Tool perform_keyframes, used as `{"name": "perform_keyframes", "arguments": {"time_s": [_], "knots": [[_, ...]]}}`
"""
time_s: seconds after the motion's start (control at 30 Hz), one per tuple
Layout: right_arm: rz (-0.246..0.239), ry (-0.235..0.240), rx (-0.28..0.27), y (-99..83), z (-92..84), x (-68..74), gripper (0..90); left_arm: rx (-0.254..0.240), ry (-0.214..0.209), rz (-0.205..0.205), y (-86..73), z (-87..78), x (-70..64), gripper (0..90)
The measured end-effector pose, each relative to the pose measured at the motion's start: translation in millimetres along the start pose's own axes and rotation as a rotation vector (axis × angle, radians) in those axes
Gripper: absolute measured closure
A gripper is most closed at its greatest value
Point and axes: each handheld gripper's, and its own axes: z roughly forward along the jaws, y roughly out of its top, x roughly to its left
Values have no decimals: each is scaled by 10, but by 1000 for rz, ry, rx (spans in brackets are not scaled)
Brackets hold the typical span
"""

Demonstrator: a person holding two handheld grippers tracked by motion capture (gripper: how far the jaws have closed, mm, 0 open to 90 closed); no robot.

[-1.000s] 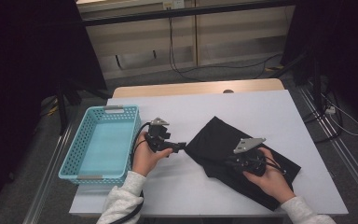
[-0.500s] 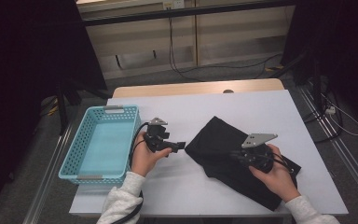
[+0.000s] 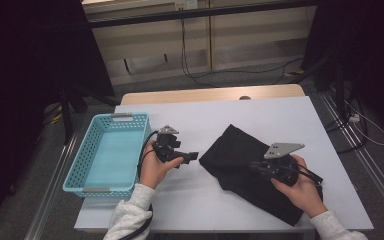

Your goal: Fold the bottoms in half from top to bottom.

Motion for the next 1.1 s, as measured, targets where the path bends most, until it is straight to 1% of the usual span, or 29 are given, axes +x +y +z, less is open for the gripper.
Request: {"name": "perform_keyframes", "arguments": {"time_s": [0.1, 0.23, 0.3, 0.43, 0.57, 0.9, 1.1], "knots": [[0, 8, -9, 10, -33, 4, 872, -6, 1, 3, 4, 4, -7, 105], [-8, 10, -3, 6, -39, 12, 873, 5, -5, 8, 4, 16, -16, 105], [-8, 10, -8, 8, -56, 11, 872, 2, -3, 10, 6, 19, -23, 105], [1, 16, -13, 2, -82, 13, 872, 2, -2, 10, 8, 17, -20, 105], [4, 18, -14, -1, -91, 15, 872, -5, -2, 7, 11, 7, -13, 105], [6, 19, -24, -10, -141, 29, 872, -3, -5, 14, 19, -3, -11, 104], [15, 18, -29, -41, -193, 24, 872, -9, -6, 7, 23, -2, -16, 102]]}}
